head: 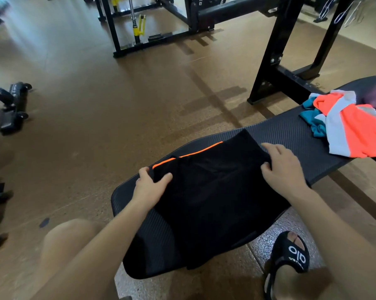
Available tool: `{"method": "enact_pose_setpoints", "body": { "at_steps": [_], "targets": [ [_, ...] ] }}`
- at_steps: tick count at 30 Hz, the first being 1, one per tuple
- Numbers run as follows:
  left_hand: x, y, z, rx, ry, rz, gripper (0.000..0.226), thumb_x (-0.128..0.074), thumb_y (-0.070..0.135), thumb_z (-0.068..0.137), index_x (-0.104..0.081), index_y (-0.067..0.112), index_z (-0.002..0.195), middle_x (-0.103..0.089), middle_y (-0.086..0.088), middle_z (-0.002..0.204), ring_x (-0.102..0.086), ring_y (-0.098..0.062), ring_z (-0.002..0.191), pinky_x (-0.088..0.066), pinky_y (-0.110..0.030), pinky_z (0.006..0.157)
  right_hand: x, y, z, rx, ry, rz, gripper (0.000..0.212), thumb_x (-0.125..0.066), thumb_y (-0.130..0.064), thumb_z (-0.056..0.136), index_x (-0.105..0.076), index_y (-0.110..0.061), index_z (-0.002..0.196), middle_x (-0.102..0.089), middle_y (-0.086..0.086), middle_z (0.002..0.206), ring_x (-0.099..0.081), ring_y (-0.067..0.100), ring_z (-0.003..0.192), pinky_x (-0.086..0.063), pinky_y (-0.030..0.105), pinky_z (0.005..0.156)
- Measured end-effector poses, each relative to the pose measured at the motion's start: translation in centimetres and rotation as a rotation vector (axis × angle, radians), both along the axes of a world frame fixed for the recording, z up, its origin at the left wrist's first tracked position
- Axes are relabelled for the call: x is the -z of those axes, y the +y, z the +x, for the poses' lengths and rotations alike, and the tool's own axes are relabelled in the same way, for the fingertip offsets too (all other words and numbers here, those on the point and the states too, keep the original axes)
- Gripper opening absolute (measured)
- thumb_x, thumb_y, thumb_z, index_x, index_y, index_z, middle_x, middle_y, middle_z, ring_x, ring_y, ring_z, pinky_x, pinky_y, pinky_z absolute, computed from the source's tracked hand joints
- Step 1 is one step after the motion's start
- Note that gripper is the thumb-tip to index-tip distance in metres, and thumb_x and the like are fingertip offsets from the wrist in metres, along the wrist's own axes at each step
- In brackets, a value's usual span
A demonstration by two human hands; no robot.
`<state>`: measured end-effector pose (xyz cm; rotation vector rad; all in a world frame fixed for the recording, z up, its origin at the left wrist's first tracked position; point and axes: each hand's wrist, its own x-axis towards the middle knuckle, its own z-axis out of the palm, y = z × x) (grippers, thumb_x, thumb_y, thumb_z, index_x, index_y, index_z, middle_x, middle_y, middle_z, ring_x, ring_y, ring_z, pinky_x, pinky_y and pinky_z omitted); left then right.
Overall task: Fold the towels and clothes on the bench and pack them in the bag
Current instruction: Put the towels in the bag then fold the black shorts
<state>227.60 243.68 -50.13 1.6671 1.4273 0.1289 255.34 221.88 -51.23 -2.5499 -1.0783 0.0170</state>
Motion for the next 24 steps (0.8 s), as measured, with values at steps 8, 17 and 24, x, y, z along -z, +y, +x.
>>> {"method": "enact_pose_setpoints", "body": {
  "at_steps": [8, 17, 24],
  "targets": [
    [0.7, 3.5, 2.3, -0.016, 0.061, -0.156, 0.056, -0.080, 0.010, 0.081, -0.044, 0.010, 0.125, -0.056, -0.006, 0.105, -0.057, -0.017, 0.089, -0.048, -0.032, 0.067, 1.3, 5.7, 2.3, 0.033, 0.261, -0.059, 0.071, -0.064, -0.028, 0.091, -0.030, -0.021, 0.153, -0.050, 0.011, 0.140, -0.047, 0.032, 0.128, -0.043, 0.047, 0.104],
    [-0.1, 6.6, 4.7, 0.200, 0.110, -0.194, 0.033, -0.076, 0.032, 0.085, -0.062, 0.024, 0.113, -0.066, -0.002, 0.110, -0.066, -0.018, 0.100, -0.059, -0.039, 0.086, 1.4, 9.9, 4.7, 0.007, 0.326, -0.110, 0.084, -0.063, -0.008, 0.077, -0.029, -0.024, 0.153, -0.047, 0.009, 0.143, -0.040, 0.035, 0.130, -0.040, 0.046, 0.102],
    [-1.0, 6.9, 5.2, 0.455, 0.147, -0.134, 0.030, -0.072, 0.005, 0.087, -0.058, 0.020, 0.108, -0.065, -0.011, 0.103, -0.056, -0.017, 0.081, -0.042, -0.027, 0.063, 0.9, 10.2, 4.8, 0.111, 0.432, 0.048, 0.050, -0.055, 0.000, 0.080, -0.060, -0.015, 0.127, -0.063, 0.008, 0.123, -0.058, 0.029, 0.114, -0.049, 0.037, 0.090]
  ]
}}
